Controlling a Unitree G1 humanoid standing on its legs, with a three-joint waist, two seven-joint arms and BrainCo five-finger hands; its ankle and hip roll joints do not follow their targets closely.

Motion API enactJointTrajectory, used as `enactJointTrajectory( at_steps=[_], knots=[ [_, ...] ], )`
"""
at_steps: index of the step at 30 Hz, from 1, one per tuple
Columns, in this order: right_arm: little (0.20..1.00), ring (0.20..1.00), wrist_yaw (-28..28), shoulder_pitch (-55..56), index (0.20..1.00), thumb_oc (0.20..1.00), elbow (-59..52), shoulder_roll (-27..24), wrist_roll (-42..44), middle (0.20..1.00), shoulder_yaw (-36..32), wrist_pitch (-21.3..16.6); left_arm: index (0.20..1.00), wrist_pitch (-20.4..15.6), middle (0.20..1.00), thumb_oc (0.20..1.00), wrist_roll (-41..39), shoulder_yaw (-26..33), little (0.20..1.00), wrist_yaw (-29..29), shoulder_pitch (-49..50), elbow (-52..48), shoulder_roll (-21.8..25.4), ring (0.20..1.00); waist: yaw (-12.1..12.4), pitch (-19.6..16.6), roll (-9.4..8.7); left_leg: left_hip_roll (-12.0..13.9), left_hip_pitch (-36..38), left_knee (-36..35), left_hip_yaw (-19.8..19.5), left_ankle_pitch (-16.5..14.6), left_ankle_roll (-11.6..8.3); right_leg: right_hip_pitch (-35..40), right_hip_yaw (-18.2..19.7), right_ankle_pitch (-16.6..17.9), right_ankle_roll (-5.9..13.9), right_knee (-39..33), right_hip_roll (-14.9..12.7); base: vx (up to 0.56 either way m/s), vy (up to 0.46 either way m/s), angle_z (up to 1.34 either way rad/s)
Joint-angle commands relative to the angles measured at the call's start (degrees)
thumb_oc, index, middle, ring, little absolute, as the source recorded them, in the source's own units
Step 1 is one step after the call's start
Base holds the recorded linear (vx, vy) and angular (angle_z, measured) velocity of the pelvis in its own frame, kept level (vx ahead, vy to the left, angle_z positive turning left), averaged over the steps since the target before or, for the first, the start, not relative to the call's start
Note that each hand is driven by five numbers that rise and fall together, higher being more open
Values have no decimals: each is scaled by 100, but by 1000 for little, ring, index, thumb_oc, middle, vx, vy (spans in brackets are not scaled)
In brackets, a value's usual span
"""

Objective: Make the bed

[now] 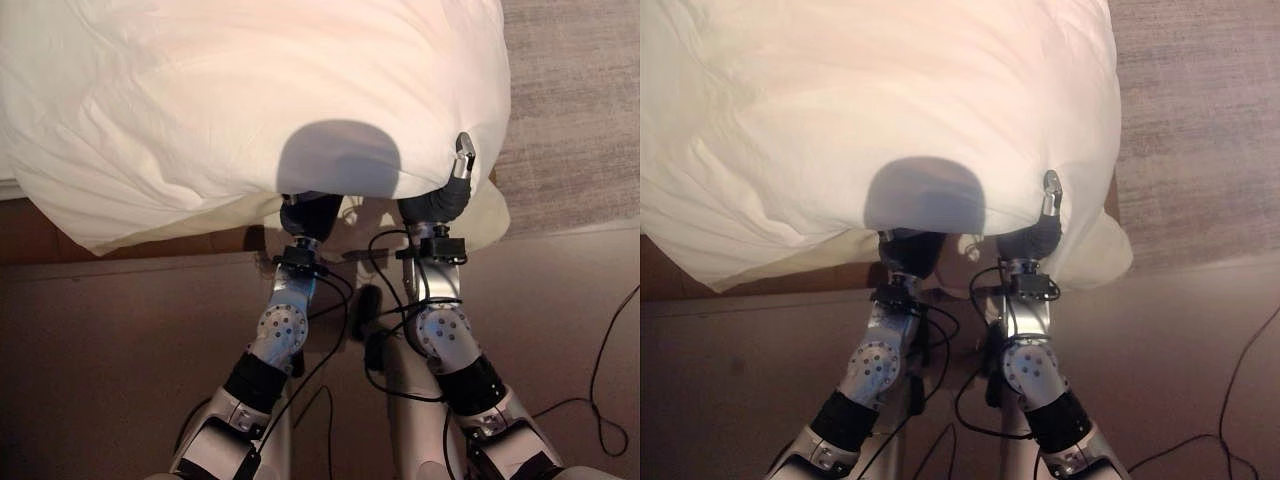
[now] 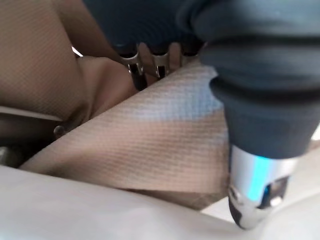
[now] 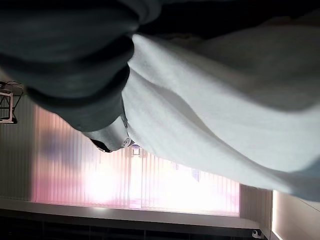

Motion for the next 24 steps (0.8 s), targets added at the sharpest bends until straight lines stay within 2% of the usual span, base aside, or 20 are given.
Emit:
enactJointTrajectory(
  at_steps=[1,5,6,9,12,14,15,17,18,24],
  knots=[
    [200,200,906,206,200,200,-882,204,-211,200,-500,-364,1000,-235,1000,1000,148,352,1000,-477,175,-372,-59,1000,-117,-896,-31,-10,-315,355,6,-413,-27,-136,130,558,699,-675,-48,0,0,0],
    [200,200,963,308,200,200,-911,184,-282,200,-578,-325,1000,-110,1000,1000,197,602,1000,-873,304,-434,-3,1000,-77,-898,-36,-16,-333,375,-4,-417,-30,-149,133,548,699,-662,-44,0,0,0],
    [200,200,1005,342,200,200,-930,190,-311,200,-626,-298,1000,52,1000,1000,213,705,1000,-1131,390,-421,29,1000,-52,-892,-47,-23,-330,379,-9,-426,-24,-148,136,547,699,-660,-41,0,0,0],
    [200,200,1052,378,200,200,-968,192,-344,200,-678,-282,1000,213,1000,1000,221,837,1000,-1468,536,-373,28,1000,-15,-892,-64,-26,-339,418,-14,-448,-16,-156,141,539,699,-631,-43,0,0,0],
    [200,200,1081,409,200,200,-995,183,-369,200,-717,-265,1000,263,1000,1000,251,887,1000,-1578,629,-330,34,1000,10,-885,-67,-33,-342,427,-19,-448,-20,-156,140,539,698,-623,-41,0,0,0],
    [200,200,1097,430,200,200,-1005,164,-398,200,-754,-260,1000,375,1000,1000,286,903,1000,-1692,735,-287,72,1000,28,-889,-68,-41,-349,429,-25,-446,-13,-156,142,541,699,-626,-38,0,0,0],
    [200,200,1107,453,200,200,-1007,169,-413,200,-798,-246,1000,576,1000,1000,308,894,1000,-1862,837,-197,110,1000,41,-889,-70,-43,-355,436,-27,-449,-8,-156,132,537,695,-628,-37,0,0,0],
    [200,200,1115,464,200,200,-999,179,-409,200,-795,-245,1000,630,1000,1000,331,896,1000,-1912,872,-144,124,1000,46,-891,-68,-44,-362,445,-33,-453,-3,-163,130,533,695,-617,-36,0,0,0],
    [200,200,1139,473,200,200,-1003,180,-403,200,-793,-252,1000,806,1000,1000,364,880,1000,-2077,960,-5,141,1000,58,-890,-67,-49,-356,445,-43,-454,2,-150,128,527,696,-622,-35,0,0,0],
    [200,200,1155,436,200,200,-985,212,-384,200,-807,-256,1000,1047,1000,1000,446,831,1000,-2354,1034,322,135,1000,84,-891,-71,-48,-359,455,-34,-447,1,-138,124,533,702,-624,-36,-2,2,1]
  ],
)
